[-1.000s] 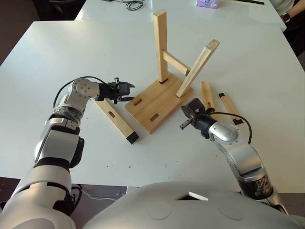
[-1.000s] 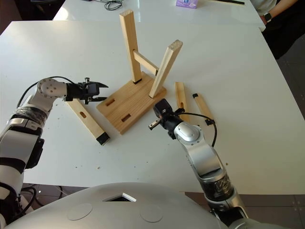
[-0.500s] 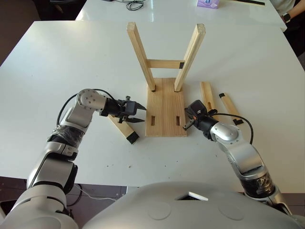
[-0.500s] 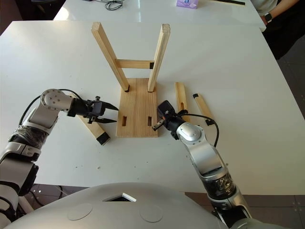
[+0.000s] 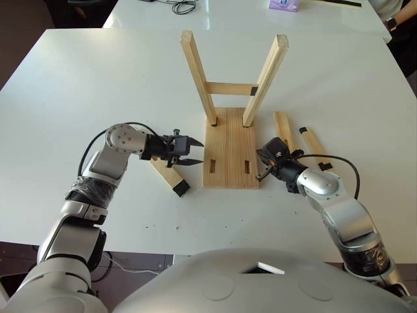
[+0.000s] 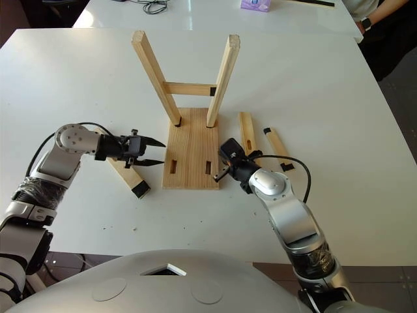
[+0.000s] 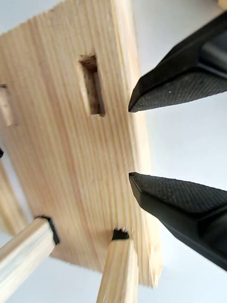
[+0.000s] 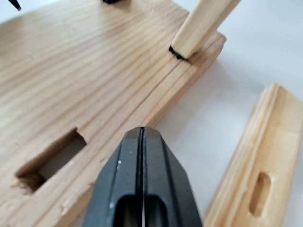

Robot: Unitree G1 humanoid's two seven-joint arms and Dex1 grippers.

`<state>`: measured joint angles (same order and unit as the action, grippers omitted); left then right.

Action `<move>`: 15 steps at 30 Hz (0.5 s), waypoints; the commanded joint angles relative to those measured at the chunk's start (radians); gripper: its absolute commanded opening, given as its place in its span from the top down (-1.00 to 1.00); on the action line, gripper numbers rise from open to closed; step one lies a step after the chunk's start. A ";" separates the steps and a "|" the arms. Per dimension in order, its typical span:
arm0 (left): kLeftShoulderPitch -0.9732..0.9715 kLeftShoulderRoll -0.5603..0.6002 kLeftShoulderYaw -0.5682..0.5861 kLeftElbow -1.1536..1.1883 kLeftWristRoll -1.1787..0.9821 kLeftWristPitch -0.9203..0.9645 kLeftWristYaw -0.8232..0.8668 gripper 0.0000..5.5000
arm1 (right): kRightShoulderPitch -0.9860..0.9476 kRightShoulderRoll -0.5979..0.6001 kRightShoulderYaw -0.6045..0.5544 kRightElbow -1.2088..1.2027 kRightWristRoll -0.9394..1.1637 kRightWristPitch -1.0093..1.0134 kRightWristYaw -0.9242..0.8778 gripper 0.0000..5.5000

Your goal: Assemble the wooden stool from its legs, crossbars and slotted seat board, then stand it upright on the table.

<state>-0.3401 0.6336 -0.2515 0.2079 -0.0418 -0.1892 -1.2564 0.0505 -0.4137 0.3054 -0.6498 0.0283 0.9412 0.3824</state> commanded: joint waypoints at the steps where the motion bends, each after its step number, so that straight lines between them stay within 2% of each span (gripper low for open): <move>1: -0.020 0.055 0.096 -0.083 -0.066 0.096 0.035 0.14 | -0.005 -0.047 -0.091 -0.070 0.030 0.044 0.020 1.00; 7: 0.111 0.204 0.253 -0.171 -0.142 0.191 0.027 0.14 | 0.033 -0.147 -0.288 -0.065 0.049 0.047 0.049 1.00; 12: 0.285 0.352 0.346 -0.144 -0.155 0.152 -0.054 0.14 | 0.091 -0.164 -0.380 -0.071 0.069 0.032 0.057 1.00; 15: 0.292 0.397 0.365 -0.056 -0.144 0.127 -0.078 0.14 | 0.121 -0.158 -0.401 -0.083 0.072 0.026 0.051 1.00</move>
<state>-0.0395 0.9944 0.0984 0.1089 -0.1902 -0.0441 -1.3193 0.1524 -0.5656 -0.0781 -0.7179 0.0936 0.9787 0.4345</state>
